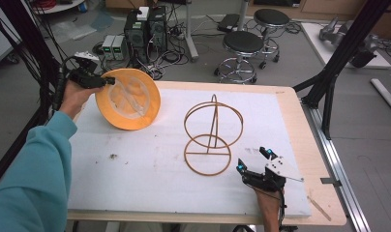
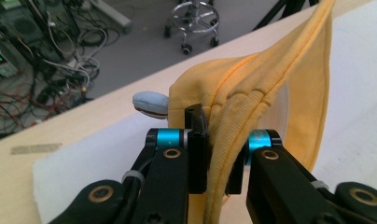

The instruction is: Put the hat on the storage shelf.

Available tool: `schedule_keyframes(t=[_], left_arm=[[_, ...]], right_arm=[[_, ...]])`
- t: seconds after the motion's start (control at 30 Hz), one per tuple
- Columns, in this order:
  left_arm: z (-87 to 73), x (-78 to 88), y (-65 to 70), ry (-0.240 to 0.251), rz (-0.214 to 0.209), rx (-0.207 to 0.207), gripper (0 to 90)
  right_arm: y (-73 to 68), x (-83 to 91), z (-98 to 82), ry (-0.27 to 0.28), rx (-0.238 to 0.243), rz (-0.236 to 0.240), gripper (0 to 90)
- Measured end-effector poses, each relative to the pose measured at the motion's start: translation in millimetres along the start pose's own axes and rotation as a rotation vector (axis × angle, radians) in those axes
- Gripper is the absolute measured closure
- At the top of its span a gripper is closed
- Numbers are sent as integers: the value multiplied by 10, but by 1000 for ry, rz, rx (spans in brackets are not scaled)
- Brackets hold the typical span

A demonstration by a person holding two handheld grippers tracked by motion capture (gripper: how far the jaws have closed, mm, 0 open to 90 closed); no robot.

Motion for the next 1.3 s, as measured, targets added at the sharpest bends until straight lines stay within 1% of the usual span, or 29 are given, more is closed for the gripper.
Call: schedule_keyframes(t=[0.07, 0.1, 0.13, 0.2, 0.37, 0.47, 0.57, 0.6, 0.63, 0.67, 0.73, 0.9, 0.97, 1.13, 1.17, 1.3], left_arm=[[-12, -6, 10, -15, 1, -11, 836], [-26, -15, 15, -23, -3, -7, 836], [-35, -18, 15, -30, 2, -8, 835], [-40, -23, 23, -33, 5, -11, 835], [-10, -24, 171, -38, -20, -26, 835], [-4, -4, 259, -49, -26, -36, 834], [-13, 20, 340, -42, -35, -29, 833], [-13, 20, 340, -42, -35, -29, 834], [-12, 45, 372, -39, -26, -46, 834], [-3, 60, 378, -35, -18, -50, 834], [20, 92, 377, -19, -15, -42, 834], [7, 130, 384, -35, -11, -44, 834], [-4, 124, 421, -31, -21, -36, 834], [-48, 116, 524, -42, -36, -42, 833], [-69, 115, 558, -50, -42, -37, 831], [-117, 133, 682, -49, -70, -23, 826]], right_arm=[[-1, 1, 0, -1, -3, 1, 93], [2, -1, 0, 0, 1, 0, 93], [-1, 0, -4, -4, 1, 0, 93], [0, -2, -2, -2, 6, -1, 93], [-1, -2, -1, -1, 6, 0, 93], [-2, 0, -3, -3, 3, -1, 93], [-3, 2, -2, -3, 1, 0, 93], [-2, 0, -1, -1, 5, 1, 93], [-2, 1, -2, -2, 3, -1, 93], [-3, 2, -2, -2, 3, -1, 93], [-2, 2, 0, 1, 7, 1, 93], [3, 2, 5, 7, 5, -1, 93], [1, 4, 2, 4, 3, 0, 93], [4, 1, 6, 9, 7, -1, 93], [5, 2, 6, 10, 7, -2, 93], [1, 5, 5, 8, 4, 0, 93]])
Point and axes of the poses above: each handheld gripper's, and its own axes: x roughly backward along the jaws, z roughly out of its top, y roughly to its right, the point moved 9 cm from there along -x, roughly forward along the jaws, and after that the axes turned 9 degrees about -z, right-handed, at the moved point
